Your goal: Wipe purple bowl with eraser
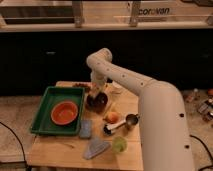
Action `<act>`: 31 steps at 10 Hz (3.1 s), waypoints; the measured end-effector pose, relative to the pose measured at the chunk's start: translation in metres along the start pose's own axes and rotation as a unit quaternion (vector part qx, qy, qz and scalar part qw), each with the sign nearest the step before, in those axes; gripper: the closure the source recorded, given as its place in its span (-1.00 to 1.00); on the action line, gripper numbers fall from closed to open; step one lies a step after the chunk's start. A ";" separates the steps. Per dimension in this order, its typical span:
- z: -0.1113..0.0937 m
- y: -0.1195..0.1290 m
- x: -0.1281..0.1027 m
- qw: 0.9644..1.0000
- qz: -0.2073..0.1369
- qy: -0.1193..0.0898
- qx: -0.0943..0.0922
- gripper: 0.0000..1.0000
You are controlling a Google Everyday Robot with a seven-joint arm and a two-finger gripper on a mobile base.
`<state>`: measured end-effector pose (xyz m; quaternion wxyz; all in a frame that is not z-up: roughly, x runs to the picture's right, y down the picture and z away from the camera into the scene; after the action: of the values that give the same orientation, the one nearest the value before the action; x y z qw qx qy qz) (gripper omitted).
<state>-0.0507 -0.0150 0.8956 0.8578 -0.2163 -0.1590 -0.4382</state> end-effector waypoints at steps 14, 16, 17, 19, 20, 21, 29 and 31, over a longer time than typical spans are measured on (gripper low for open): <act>0.017 0.071 -0.019 0.999 -0.001 -0.032 -0.027 0.96; 0.016 0.062 -0.008 0.999 0.005 -0.023 -0.024 0.96; 0.016 0.053 -0.004 1.000 0.002 -0.018 -0.023 0.96; 0.015 0.034 -0.004 1.000 -0.007 -0.016 -0.021 0.96; 0.015 0.026 -0.005 1.000 -0.014 -0.014 -0.022 0.96; 0.016 0.017 -0.006 0.999 -0.023 -0.012 -0.023 0.96; 0.022 0.007 -0.069 0.993 -0.107 -0.045 -0.028 0.96; 0.024 0.026 -0.068 0.993 -0.100 -0.050 -0.033 0.96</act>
<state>-0.0697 0.0576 0.8783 0.7930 -0.2486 -0.2083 -0.5158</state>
